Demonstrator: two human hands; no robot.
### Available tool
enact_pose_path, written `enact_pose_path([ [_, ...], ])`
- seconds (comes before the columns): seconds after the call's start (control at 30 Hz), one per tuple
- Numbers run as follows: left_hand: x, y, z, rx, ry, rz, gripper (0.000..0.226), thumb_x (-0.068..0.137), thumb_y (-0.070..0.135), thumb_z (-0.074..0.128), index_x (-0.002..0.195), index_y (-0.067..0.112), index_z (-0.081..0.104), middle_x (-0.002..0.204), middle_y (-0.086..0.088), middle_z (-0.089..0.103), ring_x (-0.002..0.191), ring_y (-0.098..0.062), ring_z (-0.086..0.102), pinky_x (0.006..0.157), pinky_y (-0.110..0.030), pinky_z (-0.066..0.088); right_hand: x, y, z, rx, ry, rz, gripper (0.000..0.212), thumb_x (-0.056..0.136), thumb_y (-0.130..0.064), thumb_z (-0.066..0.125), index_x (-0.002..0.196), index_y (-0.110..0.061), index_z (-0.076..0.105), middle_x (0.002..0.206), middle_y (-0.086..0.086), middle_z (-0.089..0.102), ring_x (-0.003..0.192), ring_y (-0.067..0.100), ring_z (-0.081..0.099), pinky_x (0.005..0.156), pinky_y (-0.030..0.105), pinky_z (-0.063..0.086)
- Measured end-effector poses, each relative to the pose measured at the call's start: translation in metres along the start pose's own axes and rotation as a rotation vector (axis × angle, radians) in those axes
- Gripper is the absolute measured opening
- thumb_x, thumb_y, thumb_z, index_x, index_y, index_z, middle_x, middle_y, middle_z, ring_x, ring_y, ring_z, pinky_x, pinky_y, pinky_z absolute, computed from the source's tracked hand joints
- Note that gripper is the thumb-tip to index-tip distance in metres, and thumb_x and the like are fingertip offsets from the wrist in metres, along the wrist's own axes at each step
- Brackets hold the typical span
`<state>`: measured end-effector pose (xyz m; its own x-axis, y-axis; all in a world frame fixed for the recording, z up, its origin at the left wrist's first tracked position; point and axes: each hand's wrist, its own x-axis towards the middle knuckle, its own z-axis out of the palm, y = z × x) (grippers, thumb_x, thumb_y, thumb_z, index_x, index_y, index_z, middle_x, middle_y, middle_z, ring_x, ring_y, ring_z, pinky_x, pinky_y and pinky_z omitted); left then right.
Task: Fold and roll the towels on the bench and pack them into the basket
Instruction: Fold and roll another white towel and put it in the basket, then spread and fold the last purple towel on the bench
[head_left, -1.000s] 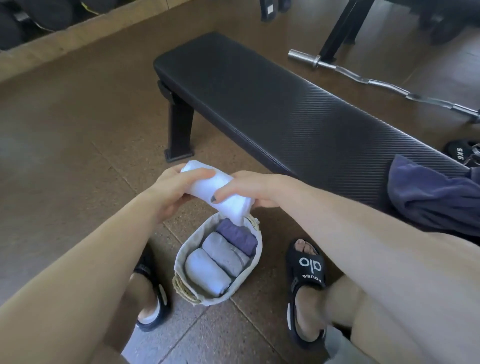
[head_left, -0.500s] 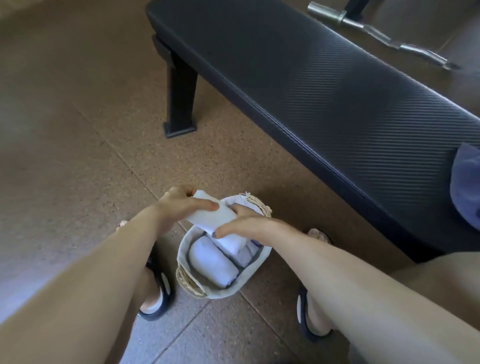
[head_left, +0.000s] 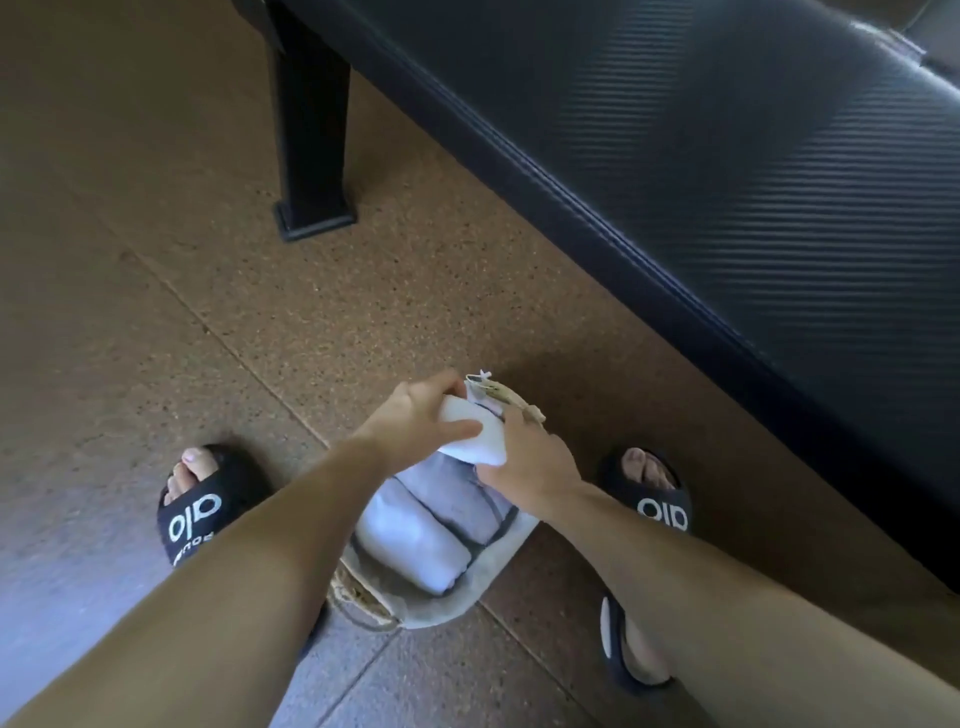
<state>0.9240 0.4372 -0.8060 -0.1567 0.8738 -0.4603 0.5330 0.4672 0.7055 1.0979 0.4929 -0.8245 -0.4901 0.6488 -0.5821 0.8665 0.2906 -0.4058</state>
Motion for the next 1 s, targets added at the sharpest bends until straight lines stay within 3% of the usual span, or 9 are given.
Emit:
enact_pose_path([
  [0.07, 0.01, -0.007, 0.005, 0.039, -0.015, 0.056, 0.023, 0.084, 0.035, 0.074, 0.095, 0.033, 0.054, 0.086, 0.006, 0.061, 0.079, -0.014, 0.057, 0.065, -0.032, 0.047, 0.003, 0.003, 0.012, -0.127, 0.116, -0.031, 0.057, 0.088, -0.041, 0.063, 0.136, -0.018, 0.044, 0.124, 0.002, 0.062, 0.113, 0.025, 0.062, 0.091, 0.038, 0.048],
  [0.13, 0.014, -0.015, 0.009, 0.127, -0.035, 0.141, 0.023, 0.09, 0.031, 0.071, 0.106, 0.032, 0.055, 0.087, 0.013, 0.056, 0.079, -0.008, 0.049, 0.069, -0.022, 0.04, 0.004, 0.005, 0.03, -0.247, 0.251, -0.072, 0.053, 0.082, -0.038, 0.072, 0.126, -0.012, 0.055, 0.111, 0.007, 0.069, 0.1, 0.026, 0.068, 0.086, 0.037, 0.052],
  [0.23, 0.014, -0.031, 0.018, 0.447, -0.049, 0.232, 0.028, 0.096, 0.028, 0.064, 0.122, 0.02, 0.058, 0.11, 0.002, 0.061, 0.098, -0.016, 0.056, 0.078, -0.028, 0.045, 0.007, 0.004, 0.058, -0.373, 0.35, -0.085, 0.039, 0.074, -0.027, 0.081, 0.105, -0.01, 0.065, 0.09, 0.01, 0.069, 0.083, 0.026, 0.069, 0.08, 0.037, 0.055],
  [0.3, 0.012, -0.039, 0.024, 0.646, 0.019, 0.383, 0.028, 0.086, 0.022, 0.074, 0.112, 0.016, 0.066, 0.113, -0.001, 0.065, 0.106, -0.023, 0.063, 0.082, -0.039, 0.055, 0.009, 0.002, 0.067, -0.459, 0.379, -0.116, 0.036, 0.076, -0.028, 0.079, 0.103, -0.01, 0.064, 0.085, 0.009, 0.065, 0.077, 0.025, 0.065, 0.075, 0.036, 0.053],
  [0.47, 0.015, -0.036, 0.031, 0.81, 0.094, 0.498, 0.027, 0.068, 0.025, 0.087, 0.09, 0.022, 0.073, 0.095, 0.003, 0.068, 0.094, -0.018, 0.067, 0.081, -0.032, 0.057, 0.008, 0.008, 0.064, -0.489, 0.319, -0.176, 0.065, 0.07, -0.052, 0.08, 0.111, -0.005, 0.063, 0.089, 0.01, 0.063, 0.077, 0.026, 0.063, 0.071, 0.035, 0.054],
  [0.7, 0.017, -0.023, 0.038, 0.928, 0.045, 0.396, 0.033, 0.051, 0.025, 0.093, 0.078, 0.027, 0.074, 0.08, 0.008, 0.068, 0.083, -0.012, 0.07, 0.068, -0.025, 0.057, 0.009, 0.001, 0.058, -0.525, 0.21, -0.152, 0.079, 0.061, -0.057, 0.084, 0.118, -0.005, 0.067, 0.091, 0.013, 0.068, 0.081, 0.027, 0.066, 0.074, 0.036, 0.055],
  [0.83, 0.012, 0.003, 0.024, 1.048, -0.045, 0.277, 0.031, 0.089, 0.029, 0.068, 0.119, 0.029, 0.064, 0.123, 0.008, 0.063, 0.118, -0.014, 0.057, 0.097, -0.029, 0.048, -0.004, -0.017, 0.029, -0.611, 0.135, -0.128, 0.088, 0.08, -0.058, 0.07, 0.144, -0.004, 0.044, 0.127, 0.02, 0.059, 0.117, 0.032, 0.058, 0.099, 0.039, 0.047],
  [0.9, 0.006, 0.02, 0.008, 1.061, -0.144, 0.207, 0.04, 0.093, 0.029, 0.061, 0.133, 0.027, 0.053, 0.134, 0.004, 0.055, 0.126, -0.018, 0.05, 0.102, -0.033, 0.045, -0.012, -0.025, 0.005, -0.602, 0.118, -0.185, 0.078, 0.093, -0.051, 0.058, 0.149, -0.003, 0.032, 0.141, 0.02, 0.048, 0.131, 0.033, 0.047, 0.109, 0.04, 0.037],
  [1.0, -0.012, 0.053, -0.02, 1.041, -0.194, 0.153, 0.045, 0.094, 0.031, 0.059, 0.138, 0.028, 0.048, 0.136, 0.002, 0.055, 0.124, -0.02, 0.053, 0.097, -0.034, 0.045, -0.032, -0.041, -0.043, -0.556, 0.087, -0.265, 0.046, 0.101, -0.034, 0.05, 0.14, -0.011, 0.047, 0.138, 0.011, 0.055, 0.129, 0.027, 0.051, 0.105, 0.037, 0.04],
])
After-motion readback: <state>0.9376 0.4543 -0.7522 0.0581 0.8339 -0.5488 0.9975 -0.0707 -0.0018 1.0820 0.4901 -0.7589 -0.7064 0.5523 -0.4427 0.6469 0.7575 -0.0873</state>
